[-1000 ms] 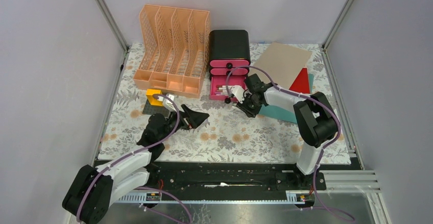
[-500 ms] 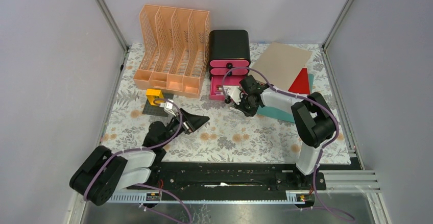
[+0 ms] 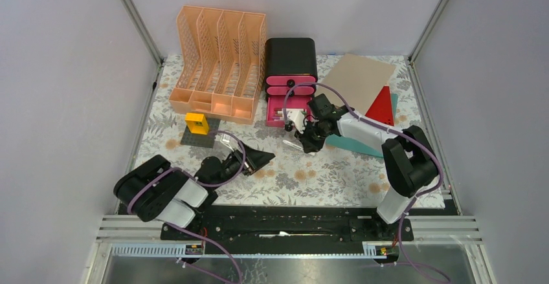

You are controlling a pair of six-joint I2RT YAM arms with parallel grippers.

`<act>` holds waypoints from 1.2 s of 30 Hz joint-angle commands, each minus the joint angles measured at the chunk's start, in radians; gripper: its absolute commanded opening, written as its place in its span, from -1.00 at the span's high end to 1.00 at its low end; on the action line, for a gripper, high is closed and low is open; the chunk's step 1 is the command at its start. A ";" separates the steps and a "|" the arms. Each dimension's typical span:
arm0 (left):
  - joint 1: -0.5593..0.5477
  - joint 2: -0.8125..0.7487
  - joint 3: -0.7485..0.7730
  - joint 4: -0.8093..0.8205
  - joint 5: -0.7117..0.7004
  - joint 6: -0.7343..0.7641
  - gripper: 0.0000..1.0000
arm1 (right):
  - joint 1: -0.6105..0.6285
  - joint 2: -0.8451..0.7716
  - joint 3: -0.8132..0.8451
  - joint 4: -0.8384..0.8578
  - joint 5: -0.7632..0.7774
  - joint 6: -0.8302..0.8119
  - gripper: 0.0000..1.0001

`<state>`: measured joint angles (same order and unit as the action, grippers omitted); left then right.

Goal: Organize the desk
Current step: Pick up the stationery from the center of the board.

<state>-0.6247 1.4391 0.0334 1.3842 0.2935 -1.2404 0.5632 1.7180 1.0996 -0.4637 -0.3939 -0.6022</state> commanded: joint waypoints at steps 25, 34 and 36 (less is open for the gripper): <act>-0.101 0.288 0.168 0.207 -0.113 -0.039 -0.80 | 0.009 -0.109 0.027 -0.083 -0.294 0.001 1.00; -0.111 0.376 0.231 0.213 -0.102 -0.071 -0.45 | 0.010 -0.110 0.034 -0.099 -0.320 -0.007 1.00; -0.116 0.386 0.241 0.214 -0.104 -0.071 -0.36 | 0.009 -0.110 0.035 -0.103 -0.326 -0.009 1.00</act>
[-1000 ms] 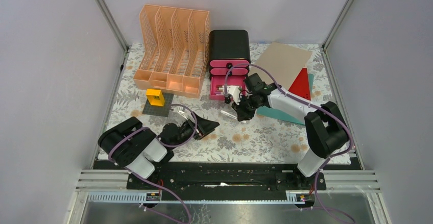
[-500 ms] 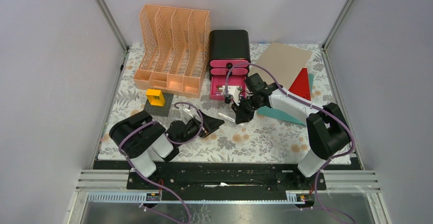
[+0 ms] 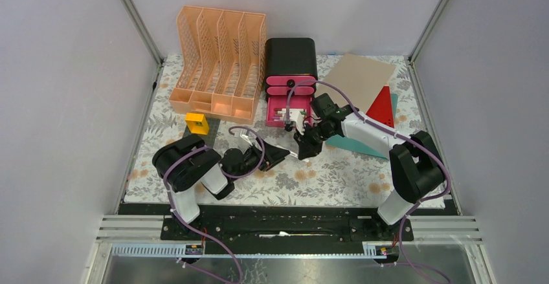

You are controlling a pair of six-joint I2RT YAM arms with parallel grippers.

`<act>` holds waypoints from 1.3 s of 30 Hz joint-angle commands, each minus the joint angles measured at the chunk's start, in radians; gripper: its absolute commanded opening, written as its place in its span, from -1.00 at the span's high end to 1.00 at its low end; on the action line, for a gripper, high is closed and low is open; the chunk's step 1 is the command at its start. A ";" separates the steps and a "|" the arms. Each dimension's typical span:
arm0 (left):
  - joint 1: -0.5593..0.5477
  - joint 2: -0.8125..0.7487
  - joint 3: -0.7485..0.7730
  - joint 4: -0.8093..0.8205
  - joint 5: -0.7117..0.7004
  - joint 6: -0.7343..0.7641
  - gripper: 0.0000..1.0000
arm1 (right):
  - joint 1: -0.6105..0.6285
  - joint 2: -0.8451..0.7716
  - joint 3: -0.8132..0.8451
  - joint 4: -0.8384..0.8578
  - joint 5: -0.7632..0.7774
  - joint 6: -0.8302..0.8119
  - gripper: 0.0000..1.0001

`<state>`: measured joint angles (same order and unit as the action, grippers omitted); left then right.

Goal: Organize the desk
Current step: Pick up the stationery from the center of the board.

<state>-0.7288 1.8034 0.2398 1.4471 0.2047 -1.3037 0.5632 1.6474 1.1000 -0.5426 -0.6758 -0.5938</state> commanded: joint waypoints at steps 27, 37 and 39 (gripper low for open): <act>-0.021 -0.036 0.028 0.121 -0.034 0.128 1.00 | 0.010 -0.099 0.027 -0.047 0.035 -0.065 -0.33; 0.003 -0.362 0.136 -0.587 -0.137 0.497 1.00 | -0.031 -0.228 0.011 -0.046 0.148 -0.120 -0.67; 0.001 -0.435 0.218 -0.817 -0.213 0.632 1.00 | -0.051 -0.245 0.009 -0.042 0.155 -0.123 -0.67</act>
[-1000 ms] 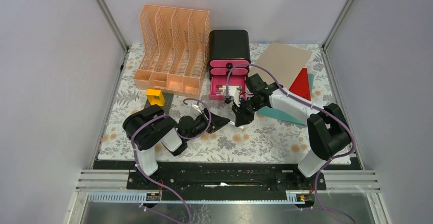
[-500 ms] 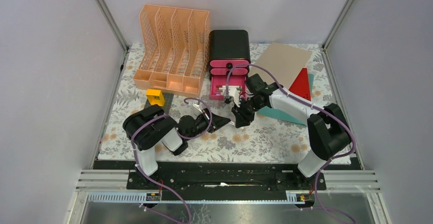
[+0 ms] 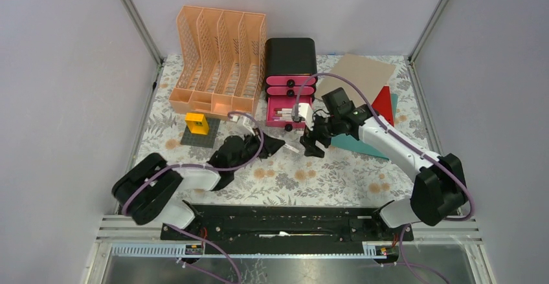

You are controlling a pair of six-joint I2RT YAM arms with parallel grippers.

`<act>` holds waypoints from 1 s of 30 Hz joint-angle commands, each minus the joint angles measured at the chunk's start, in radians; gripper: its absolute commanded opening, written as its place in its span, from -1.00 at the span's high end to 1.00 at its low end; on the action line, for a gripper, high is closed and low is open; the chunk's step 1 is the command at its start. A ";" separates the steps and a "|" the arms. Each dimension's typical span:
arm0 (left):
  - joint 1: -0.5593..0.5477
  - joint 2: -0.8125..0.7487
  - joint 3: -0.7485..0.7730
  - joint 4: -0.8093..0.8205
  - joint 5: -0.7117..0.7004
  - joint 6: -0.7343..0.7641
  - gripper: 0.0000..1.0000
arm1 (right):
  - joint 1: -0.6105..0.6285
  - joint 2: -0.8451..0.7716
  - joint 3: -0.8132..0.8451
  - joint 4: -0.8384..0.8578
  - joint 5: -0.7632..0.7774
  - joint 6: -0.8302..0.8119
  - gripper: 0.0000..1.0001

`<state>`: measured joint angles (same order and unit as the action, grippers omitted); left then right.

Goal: Organize the desk
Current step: Pick up the stationery from the center of the board, then place the stationery in the drawer.

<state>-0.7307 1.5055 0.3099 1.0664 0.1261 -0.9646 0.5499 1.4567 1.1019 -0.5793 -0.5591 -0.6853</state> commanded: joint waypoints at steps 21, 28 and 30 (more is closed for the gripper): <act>0.000 0.226 0.891 -0.974 -0.450 1.116 1.00 | -0.153 -0.103 -0.017 0.041 0.067 -0.003 -0.70; 0.004 0.403 1.071 -1.053 -0.507 1.165 0.42 | -0.162 -0.104 -0.019 0.041 0.064 -0.006 -0.71; 0.007 0.438 1.122 -1.064 -0.547 1.162 0.13 | -0.167 -0.105 -0.019 0.041 0.063 -0.007 -0.71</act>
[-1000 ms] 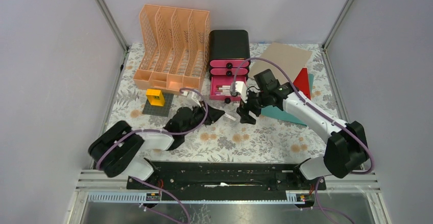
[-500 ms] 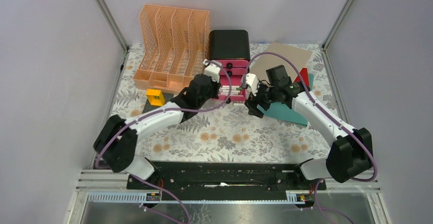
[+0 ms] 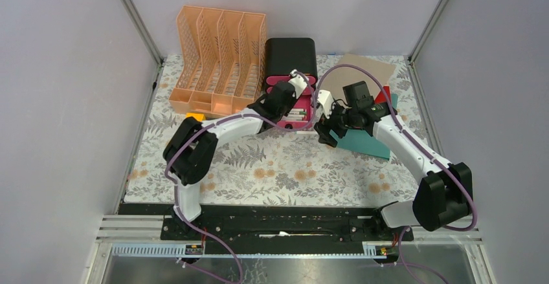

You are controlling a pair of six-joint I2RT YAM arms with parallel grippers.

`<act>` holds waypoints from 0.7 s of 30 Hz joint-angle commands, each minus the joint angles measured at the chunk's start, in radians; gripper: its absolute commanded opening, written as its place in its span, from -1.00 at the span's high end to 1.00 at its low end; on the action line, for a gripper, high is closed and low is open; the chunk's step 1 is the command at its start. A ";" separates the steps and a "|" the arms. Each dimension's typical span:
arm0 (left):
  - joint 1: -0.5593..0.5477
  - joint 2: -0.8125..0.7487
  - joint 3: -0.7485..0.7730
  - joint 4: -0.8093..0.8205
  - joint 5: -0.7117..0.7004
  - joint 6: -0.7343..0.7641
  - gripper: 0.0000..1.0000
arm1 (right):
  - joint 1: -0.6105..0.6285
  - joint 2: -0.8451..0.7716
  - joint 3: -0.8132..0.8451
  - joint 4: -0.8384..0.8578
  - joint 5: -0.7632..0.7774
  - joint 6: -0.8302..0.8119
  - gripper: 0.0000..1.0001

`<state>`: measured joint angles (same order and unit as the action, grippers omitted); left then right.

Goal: Organize the desk
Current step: Place the stationery in the drawer.

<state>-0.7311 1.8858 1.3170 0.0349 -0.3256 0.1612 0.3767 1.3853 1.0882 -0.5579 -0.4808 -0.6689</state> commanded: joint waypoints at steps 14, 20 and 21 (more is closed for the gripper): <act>0.019 -0.226 -0.041 0.105 -0.026 -0.086 -0.50 | -0.012 -0.023 -0.008 0.019 -0.031 -0.023 -0.71; 0.124 -0.400 -0.269 0.194 0.204 -0.323 -0.87 | -0.013 -0.014 -0.011 0.019 -0.046 -0.024 -0.71; 0.153 -0.425 -0.309 0.206 0.256 -0.370 -0.88 | -0.014 -0.013 -0.011 0.018 -0.050 -0.024 -0.71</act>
<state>-0.6678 1.5486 1.1244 0.1280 -0.2642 -0.0044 0.3580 1.3849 1.0817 -0.5545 -0.4915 -0.6769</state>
